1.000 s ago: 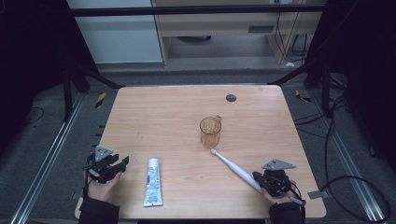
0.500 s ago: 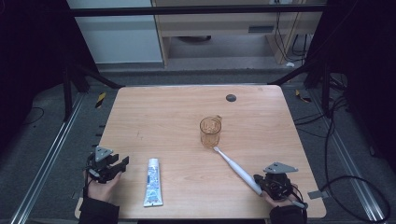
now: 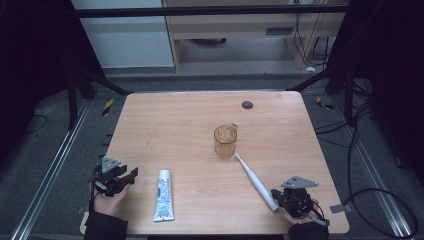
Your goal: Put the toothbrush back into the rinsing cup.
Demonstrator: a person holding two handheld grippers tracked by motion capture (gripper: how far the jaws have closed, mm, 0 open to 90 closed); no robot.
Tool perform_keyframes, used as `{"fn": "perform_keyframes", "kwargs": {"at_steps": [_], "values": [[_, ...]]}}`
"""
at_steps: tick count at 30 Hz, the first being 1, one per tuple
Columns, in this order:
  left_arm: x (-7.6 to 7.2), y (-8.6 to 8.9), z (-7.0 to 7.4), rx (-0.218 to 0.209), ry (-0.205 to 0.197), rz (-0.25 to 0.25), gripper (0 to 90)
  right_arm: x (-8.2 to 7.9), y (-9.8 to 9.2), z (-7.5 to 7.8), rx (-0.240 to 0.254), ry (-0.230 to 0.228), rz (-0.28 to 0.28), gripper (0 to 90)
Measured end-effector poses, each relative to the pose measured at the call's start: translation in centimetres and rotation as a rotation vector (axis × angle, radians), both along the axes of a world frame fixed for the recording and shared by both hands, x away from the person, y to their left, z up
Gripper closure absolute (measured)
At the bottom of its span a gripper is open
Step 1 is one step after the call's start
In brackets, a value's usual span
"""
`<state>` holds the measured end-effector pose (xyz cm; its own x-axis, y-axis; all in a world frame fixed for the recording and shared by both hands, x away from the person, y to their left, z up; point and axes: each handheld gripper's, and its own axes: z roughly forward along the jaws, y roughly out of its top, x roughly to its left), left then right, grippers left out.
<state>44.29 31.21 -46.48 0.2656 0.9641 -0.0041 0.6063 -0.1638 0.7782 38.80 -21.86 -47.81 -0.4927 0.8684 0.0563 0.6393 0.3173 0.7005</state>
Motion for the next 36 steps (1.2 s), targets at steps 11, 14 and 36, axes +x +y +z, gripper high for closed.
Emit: {"fn": "perform_keyframes", "kwargs": {"at_steps": [11,14,36], "values": [[0.1,0.0,0.0,-0.002,0.001,-0.002,52.7,0.4,0.0,0.6,0.016,-0.030,-0.023,89.1],[0.1,0.0,0.0,-0.001,0.001,-0.004,52.7,0.7,-0.1,0.9,0.022,-0.038,-0.029,87.1],[0.4,-0.2,-0.2,0.026,-0.003,-0.027,50.9,5.8,2.8,5.3,0.016,0.033,0.003,55.6]]}}
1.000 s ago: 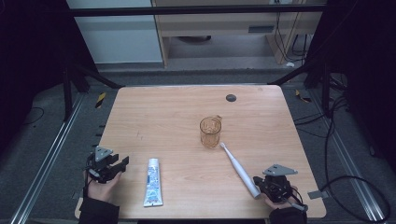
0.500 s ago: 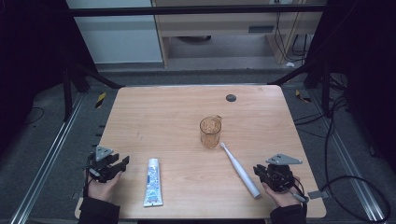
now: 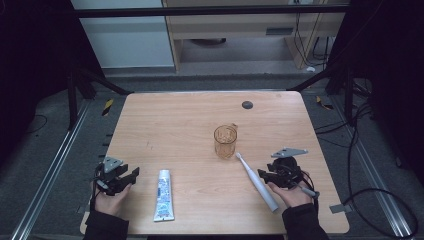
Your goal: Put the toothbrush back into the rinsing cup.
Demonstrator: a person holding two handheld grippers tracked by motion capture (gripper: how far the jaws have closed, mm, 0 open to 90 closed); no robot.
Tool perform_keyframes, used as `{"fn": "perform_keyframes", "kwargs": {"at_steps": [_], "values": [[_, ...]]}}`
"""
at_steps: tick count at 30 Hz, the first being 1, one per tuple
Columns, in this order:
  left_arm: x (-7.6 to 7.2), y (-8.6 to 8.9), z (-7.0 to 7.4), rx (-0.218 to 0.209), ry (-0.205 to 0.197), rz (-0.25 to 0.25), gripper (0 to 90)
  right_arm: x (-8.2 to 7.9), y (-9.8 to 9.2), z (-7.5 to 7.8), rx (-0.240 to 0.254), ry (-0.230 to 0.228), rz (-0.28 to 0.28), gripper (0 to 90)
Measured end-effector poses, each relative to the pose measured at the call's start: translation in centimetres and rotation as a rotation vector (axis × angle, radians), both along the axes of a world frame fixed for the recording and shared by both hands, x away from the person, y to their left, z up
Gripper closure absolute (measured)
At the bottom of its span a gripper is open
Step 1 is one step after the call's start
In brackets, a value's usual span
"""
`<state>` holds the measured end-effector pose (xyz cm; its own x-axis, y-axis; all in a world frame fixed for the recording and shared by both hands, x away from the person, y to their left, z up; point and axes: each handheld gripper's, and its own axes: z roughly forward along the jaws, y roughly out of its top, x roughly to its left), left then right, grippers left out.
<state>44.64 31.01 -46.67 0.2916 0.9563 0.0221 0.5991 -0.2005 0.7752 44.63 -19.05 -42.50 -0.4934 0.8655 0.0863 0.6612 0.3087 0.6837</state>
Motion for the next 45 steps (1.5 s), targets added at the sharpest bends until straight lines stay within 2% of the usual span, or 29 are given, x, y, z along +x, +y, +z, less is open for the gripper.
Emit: {"fn": "perform_keyframes", "kwargs": {"at_steps": [5,8,17,20,25,32,45], "values": [[0.1,0.0,-0.1,0.002,0.000,-0.003,50.1,1.2,1.2,0.3,-0.046,0.027,0.024,55.3],[0.1,0.0,-0.1,0.004,0.002,-0.004,49.8,1.9,1.8,0.3,-0.068,0.062,0.035,55.4],[0.2,-0.1,-0.2,0.012,0.005,-0.006,49.7,3.3,2.8,-1.0,-0.110,0.114,0.034,56.6],[0.1,-0.1,-0.2,0.013,0.006,-0.007,49.7,3.5,3.0,-1.3,-0.117,0.123,0.028,56.8],[0.2,-0.1,-0.2,0.011,0.009,-0.004,49.7,3.9,3.6,-2.1,-0.155,0.153,0.055,56.9],[0.2,-0.1,-0.3,0.013,0.010,-0.006,49.7,4.3,4.2,-2.7,-0.182,0.190,0.066,56.9],[0.2,-0.2,-0.3,0.015,0.012,-0.007,49.7,4.5,4.4,-4.2,-0.191,0.234,0.067,58.2]]}}
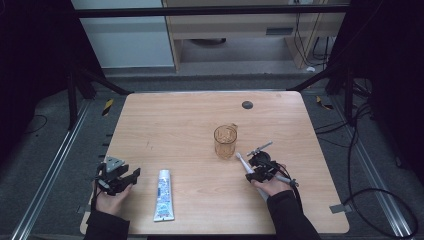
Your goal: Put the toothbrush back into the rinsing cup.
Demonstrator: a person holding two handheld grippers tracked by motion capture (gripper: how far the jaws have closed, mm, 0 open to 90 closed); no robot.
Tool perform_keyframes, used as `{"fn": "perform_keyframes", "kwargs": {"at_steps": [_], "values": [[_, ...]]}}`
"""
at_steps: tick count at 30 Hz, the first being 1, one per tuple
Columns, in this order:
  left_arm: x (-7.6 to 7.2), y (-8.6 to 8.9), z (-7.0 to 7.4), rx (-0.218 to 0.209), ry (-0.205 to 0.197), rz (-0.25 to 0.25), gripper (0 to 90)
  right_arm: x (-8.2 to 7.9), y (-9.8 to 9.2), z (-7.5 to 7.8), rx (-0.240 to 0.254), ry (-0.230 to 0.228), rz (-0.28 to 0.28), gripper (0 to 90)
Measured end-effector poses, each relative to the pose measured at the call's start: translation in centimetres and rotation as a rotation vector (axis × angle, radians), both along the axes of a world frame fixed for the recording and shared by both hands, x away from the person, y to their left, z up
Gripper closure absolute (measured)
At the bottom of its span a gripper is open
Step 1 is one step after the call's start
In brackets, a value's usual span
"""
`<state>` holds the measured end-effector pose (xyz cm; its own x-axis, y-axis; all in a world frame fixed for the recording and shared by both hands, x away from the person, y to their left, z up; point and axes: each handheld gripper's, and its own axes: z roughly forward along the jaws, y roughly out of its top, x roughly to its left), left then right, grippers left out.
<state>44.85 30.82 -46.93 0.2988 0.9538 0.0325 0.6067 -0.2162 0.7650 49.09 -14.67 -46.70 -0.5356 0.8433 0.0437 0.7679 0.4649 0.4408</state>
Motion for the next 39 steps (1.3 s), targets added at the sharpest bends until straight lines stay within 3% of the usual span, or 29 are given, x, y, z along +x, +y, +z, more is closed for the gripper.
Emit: {"fn": "perform_keyframes", "kwargs": {"at_steps": [7,21,34,39], "values": [[0.1,0.0,0.0,0.003,0.003,0.000,49.7,0.2,0.1,-0.5,-0.010,0.013,0.010,62.6],[0.1,0.0,0.0,0.003,0.004,0.001,49.8,0.4,0.0,-0.5,-0.032,0.019,-0.034,67.7],[0.1,0.0,-0.1,0.002,0.005,0.001,49.8,-0.8,-1.2,2.2,0.058,-0.089,-0.057,67.9],[0.1,0.0,-0.1,0.004,0.003,0.002,49.8,-1.3,-1.7,3.9,0.100,-0.158,-0.059,68.0]]}}
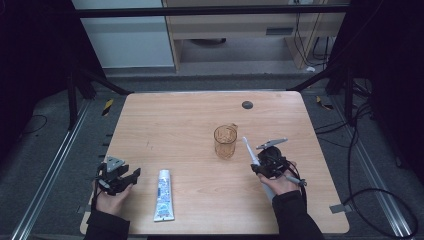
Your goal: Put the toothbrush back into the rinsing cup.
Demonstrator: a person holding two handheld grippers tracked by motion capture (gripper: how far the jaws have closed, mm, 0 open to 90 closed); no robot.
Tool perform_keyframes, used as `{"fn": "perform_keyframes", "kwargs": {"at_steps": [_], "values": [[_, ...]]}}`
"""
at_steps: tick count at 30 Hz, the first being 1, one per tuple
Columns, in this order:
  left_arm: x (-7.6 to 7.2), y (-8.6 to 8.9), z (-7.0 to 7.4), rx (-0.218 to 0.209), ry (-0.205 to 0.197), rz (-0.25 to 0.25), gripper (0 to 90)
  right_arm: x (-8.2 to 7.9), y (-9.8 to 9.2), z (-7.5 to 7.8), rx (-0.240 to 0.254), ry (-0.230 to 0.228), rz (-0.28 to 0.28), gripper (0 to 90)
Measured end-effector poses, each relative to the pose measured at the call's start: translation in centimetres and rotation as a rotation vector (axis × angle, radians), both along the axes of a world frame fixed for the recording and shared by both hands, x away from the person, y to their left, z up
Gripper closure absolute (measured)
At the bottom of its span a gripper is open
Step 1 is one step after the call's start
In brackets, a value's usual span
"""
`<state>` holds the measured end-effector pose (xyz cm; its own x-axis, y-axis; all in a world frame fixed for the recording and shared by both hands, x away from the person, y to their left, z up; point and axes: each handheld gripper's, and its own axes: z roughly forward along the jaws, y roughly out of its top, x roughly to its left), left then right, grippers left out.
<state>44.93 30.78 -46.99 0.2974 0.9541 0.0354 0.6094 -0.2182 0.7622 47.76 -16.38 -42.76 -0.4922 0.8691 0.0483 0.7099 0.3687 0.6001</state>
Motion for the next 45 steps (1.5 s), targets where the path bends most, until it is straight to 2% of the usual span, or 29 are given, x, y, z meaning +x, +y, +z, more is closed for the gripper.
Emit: {"fn": "perform_keyframes", "kwargs": {"at_steps": [2,7,24,26,41,45], "values": [[0.0,0.0,0.0,0.001,0.000,0.001,49.8,0.0,-0.1,0.2,0.003,-0.007,0.001,68.0],[0.0,0.0,0.0,0.001,0.001,0.002,49.8,-0.3,-0.3,1.6,0.039,-0.070,-0.007,68.1],[0.0,0.0,0.0,0.004,-0.004,0.003,49.8,-1.1,-1.6,4.9,0.183,-0.363,-0.098,68.0],[0.0,0.0,0.0,0.004,-0.007,0.004,49.8,-1.2,-1.5,5.2,0.199,-0.400,-0.109,68.0],[-0.1,0.1,0.1,0.001,-0.013,0.010,49.8,-0.7,0.0,7.6,0.299,-0.594,-0.146,68.0],[-0.1,0.1,0.1,0.003,-0.015,0.011,49.7,-0.3,0.5,8.1,0.331,-0.633,-0.152,68.0]]}}
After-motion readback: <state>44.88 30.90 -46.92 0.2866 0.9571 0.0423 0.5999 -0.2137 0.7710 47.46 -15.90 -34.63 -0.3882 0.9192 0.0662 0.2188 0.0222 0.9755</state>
